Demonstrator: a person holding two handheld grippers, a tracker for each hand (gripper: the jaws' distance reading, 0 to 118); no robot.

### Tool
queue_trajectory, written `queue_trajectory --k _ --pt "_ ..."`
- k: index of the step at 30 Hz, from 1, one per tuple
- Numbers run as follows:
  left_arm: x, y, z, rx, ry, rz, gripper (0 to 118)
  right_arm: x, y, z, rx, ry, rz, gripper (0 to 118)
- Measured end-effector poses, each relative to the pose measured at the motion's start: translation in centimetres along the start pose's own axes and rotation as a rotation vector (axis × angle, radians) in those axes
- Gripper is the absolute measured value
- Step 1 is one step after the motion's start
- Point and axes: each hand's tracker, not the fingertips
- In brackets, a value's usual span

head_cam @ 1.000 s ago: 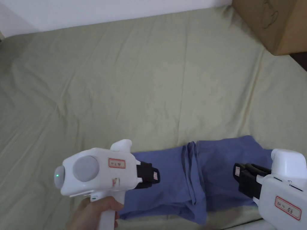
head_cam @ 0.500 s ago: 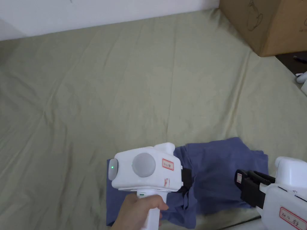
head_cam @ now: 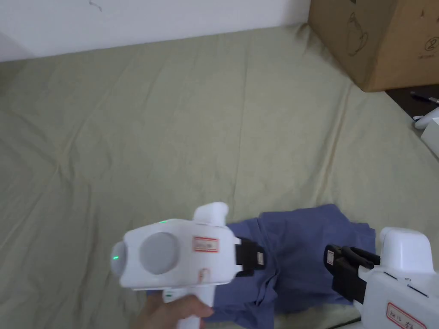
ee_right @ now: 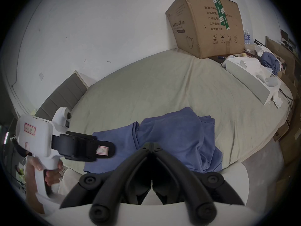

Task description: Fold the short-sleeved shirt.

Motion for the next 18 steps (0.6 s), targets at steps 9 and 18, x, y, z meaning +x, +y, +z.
queue_trajectory --k 9,18 --pt "-13.2 -1.7 9.5 0.11 -0.005 0.206 118 -2.3 -0.1 -1.0 0.011 0.012 0.052 0" --pt "-18.0 -0.9 6.5 0.041 -0.145 0.365 118 -4.8 0.0 -1.4 0.074 0.009 0.135 0"
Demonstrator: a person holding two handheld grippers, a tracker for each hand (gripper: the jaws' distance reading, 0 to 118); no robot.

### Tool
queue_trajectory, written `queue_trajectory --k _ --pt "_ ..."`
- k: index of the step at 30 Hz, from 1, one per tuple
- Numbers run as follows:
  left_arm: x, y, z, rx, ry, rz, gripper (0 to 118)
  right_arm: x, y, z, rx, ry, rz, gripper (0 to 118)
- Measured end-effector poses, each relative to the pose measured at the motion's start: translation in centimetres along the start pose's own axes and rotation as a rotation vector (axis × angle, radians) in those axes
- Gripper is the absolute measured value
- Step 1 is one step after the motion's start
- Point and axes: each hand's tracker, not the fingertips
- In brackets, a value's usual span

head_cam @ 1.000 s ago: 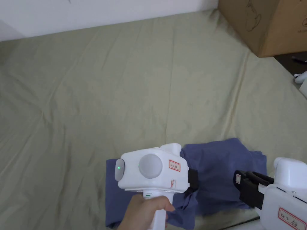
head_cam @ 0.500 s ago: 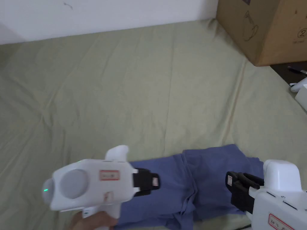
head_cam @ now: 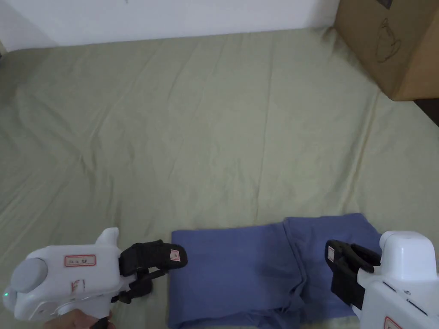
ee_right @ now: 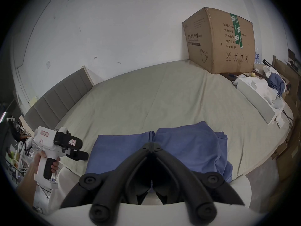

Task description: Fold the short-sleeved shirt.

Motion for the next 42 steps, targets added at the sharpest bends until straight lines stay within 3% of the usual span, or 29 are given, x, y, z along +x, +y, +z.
queue_trajectory --k 7,9,10,11,12,15,24,34,42 --pt "0.0 0.8 -4.7 -0.139 -0.191 -0.004 117 -0.1 0.3 -0.5 -0.019 -0.011 0.018 0" --pt "-0.8 1.9 -5.5 -0.141 -0.188 -0.003 110 -0.2 0.5 -0.7 -0.028 -0.017 0.03 0" --pt "-0.8 2.1 -5.6 -0.138 -0.184 -0.004 96 -0.2 0.5 -0.8 -0.028 -0.017 0.031 0" --pt "-0.9 2.3 -5.5 -0.127 -0.153 -0.013 64 -0.1 0.5 -0.9 -0.029 -0.015 0.029 0" --pt "-1.1 2.2 -5.5 -0.108 -0.055 -0.004 11 -0.1 0.6 -0.9 -0.03 -0.013 0.025 0" --pt "-1.9 1.8 -5.5 -0.159 -0.126 -0.033 11 -0.1 0.7 -0.9 -0.028 -0.011 0.029 0" --pt "-1.9 2.7 0.1 -0.091 -0.11 -0.016 11 0.8 1.0 -0.3 -0.029 -0.037 0.024 0" --pt "-5.2 3.6 14.2 0.084 0.179 0.061 11 1.5 0.5 0.2 -0.028 -0.051 0.015 0" --pt "2.3 3.2 15.6 0.121 0.268 -0.01 11 1.0 0.0 0.3 -0.036 -0.021 0.001 0"
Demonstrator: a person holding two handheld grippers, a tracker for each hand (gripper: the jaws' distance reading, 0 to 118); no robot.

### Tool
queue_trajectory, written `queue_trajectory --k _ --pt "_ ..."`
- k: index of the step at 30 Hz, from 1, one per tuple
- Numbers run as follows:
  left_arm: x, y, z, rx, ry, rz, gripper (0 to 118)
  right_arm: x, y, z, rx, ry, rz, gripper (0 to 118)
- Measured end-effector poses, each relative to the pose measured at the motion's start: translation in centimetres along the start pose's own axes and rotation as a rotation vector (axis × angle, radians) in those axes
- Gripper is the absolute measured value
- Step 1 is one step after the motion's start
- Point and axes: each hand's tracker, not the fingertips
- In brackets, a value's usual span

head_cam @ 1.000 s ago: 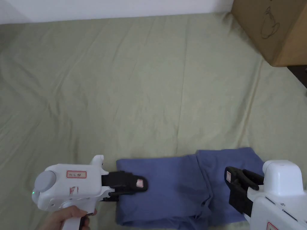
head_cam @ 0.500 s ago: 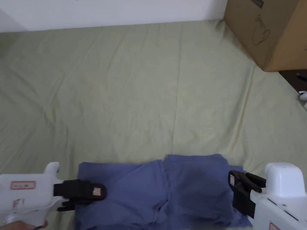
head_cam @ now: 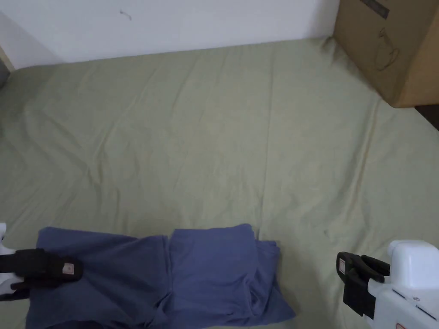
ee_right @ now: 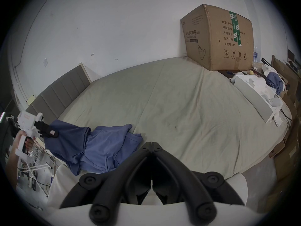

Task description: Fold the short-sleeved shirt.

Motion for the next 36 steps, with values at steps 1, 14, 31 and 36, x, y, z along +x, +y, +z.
queue_trajectory --k 1,14,31,36 --pt "1.7 -0.1 -0.1 -0.006 0.01 -0.016 11 0.0 0.0 0.1 0.0 0.003 0.004 0" --pt "18.8 -2.6 -14.2 -0.211 -0.057 -0.247 11 3.5 -1.0 1.2 -0.004 -0.041 -0.076 0" --pt "20.0 -3.0 -15.0 -0.171 -0.015 -0.314 115 6.1 -1.9 2.6 -0.018 -0.085 -0.125 0" --pt "16.5 -4.0 -14.3 -0.115 0.094 -0.304 24 5.2 -2.0 1.9 -0.028 -0.055 -0.103 0"
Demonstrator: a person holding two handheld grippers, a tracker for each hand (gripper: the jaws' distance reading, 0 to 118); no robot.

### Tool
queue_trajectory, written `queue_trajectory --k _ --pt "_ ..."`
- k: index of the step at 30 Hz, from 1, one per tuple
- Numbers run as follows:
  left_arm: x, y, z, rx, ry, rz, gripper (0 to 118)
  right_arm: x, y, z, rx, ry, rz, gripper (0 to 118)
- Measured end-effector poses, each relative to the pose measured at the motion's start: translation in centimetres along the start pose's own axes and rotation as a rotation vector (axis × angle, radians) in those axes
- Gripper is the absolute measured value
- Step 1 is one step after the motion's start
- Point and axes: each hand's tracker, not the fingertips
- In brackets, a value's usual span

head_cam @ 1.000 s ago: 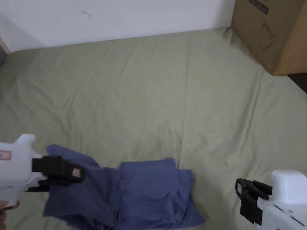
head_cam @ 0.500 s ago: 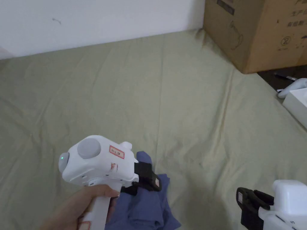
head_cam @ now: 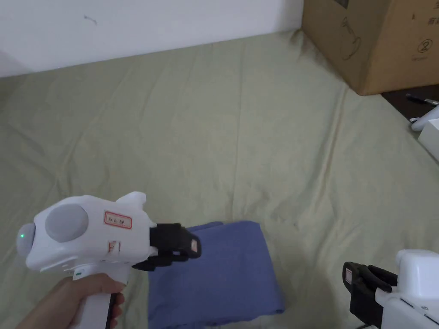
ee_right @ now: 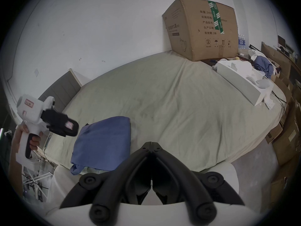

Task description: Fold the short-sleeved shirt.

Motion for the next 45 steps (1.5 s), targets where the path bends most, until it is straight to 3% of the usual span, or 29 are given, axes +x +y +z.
queue_trajectory --k 1,4,11,21,23,25,29,38,39,40,42,43,45 --pt "-0.5 -0.5 -0.7 -0.001 0.035 0.014 11 -0.2 0.0 -0.1 -0.003 0.007 0.001 0" --pt "-1.0 -1.8 -2.5 -0.007 0.053 0.015 1 -0.7 -0.2 -0.1 -0.01 0.018 0.017 0" --pt "1.5 -2.3 -6.1 0.007 -0.011 0.008 0 -0.4 -0.3 -0.2 -0.024 0.017 0.027 0" --pt "9.2 -3.0 -12.2 -0.092 0.033 -0.194 0 0.5 -0.5 0.3 -0.032 -0.001 0.016 0" --pt "10.2 -3.3 -12.2 -0.079 0.011 -0.257 0 0.4 -0.6 0.4 -0.033 -0.001 0.02 0" --pt "10.1 -3.3 -11.7 -0.106 -0.049 -0.236 0 0.2 -0.6 0.3 -0.041 0.001 0.028 0" --pt "8.0 -3.7 -8.2 -0.061 -0.172 -0.149 0 -0.8 -0.5 -0.1 -0.048 0.027 0.04 0" --pt "-5.4 -5.1 2.5 0.134 -0.093 0.066 0 -7.0 0.1 -5.5 -0.051 0.166 0.142 0" --pt "-6.5 -5.3 3.1 0.14 -0.076 0.083 7 -8.2 0.0 -6.6 -0.054 0.178 0.158 0" --pt "-7.4 -5.6 3.5 0.146 -0.047 0.117 24 -9.1 -0.2 -7.6 -0.05 0.182 0.175 0" --pt "-8.4 -6.0 3.8 0.154 -0.042 0.109 77 -10.7 -0.8 -9.8 -0.06 0.17 0.216 0" --pt "-9.1 -6.1 3.7 0.158 -0.053 0.114 91 -11.4 -1.1 -11.3 -0.088 0.127 0.254 0" --pt "-10.1 -6.0 3.0 0.16 -0.12 0.146 104 -12.1 -1.8 -13.8 -0.171 0.109 0.274 0"
